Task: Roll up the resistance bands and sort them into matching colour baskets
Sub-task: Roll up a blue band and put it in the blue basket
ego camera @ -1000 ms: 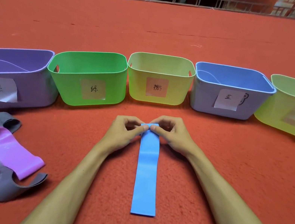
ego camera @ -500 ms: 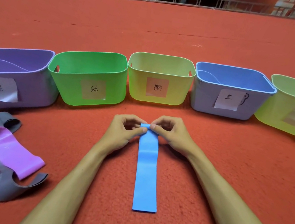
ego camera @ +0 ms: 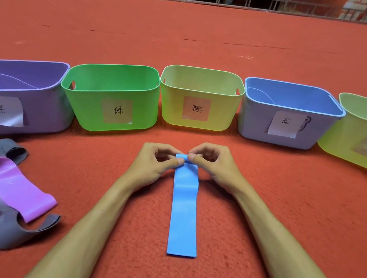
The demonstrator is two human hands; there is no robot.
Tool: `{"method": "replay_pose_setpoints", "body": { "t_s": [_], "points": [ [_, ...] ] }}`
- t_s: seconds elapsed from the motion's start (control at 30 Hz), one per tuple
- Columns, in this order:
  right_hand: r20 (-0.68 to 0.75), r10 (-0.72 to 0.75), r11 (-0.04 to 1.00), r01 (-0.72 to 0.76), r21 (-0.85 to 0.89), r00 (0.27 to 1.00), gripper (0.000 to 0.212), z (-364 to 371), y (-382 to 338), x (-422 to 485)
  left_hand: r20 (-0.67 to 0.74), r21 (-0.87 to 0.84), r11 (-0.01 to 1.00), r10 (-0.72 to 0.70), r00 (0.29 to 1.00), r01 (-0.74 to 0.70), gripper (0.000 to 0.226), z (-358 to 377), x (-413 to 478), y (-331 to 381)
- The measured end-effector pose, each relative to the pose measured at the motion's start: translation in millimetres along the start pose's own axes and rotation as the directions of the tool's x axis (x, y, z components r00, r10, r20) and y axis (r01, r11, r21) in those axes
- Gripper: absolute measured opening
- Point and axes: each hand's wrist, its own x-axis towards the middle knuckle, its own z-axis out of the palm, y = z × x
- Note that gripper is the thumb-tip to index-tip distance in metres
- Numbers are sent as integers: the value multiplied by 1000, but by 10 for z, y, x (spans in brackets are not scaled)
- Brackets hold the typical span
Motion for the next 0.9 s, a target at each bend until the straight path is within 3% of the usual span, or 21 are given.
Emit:
{"method": "replay_pose_setpoints", "body": {
  "t_s": [0.47,0.67,0.9],
  "points": [
    [41,-65,998,65,-17,997,10,-11,-11,-18,4,-5,1000,-8,1000,8,11,11,0,14],
    [13,-23,999,23,-23,1000,16,-2,0,3,4,-39,999,8,1000,-8,15,-16,-12,37],
    [72,-7,1000,5,18,997,13,-9,2,-7,-6,-76,997,11,1000,-12,24,-48,-3,18]
  ]
}}
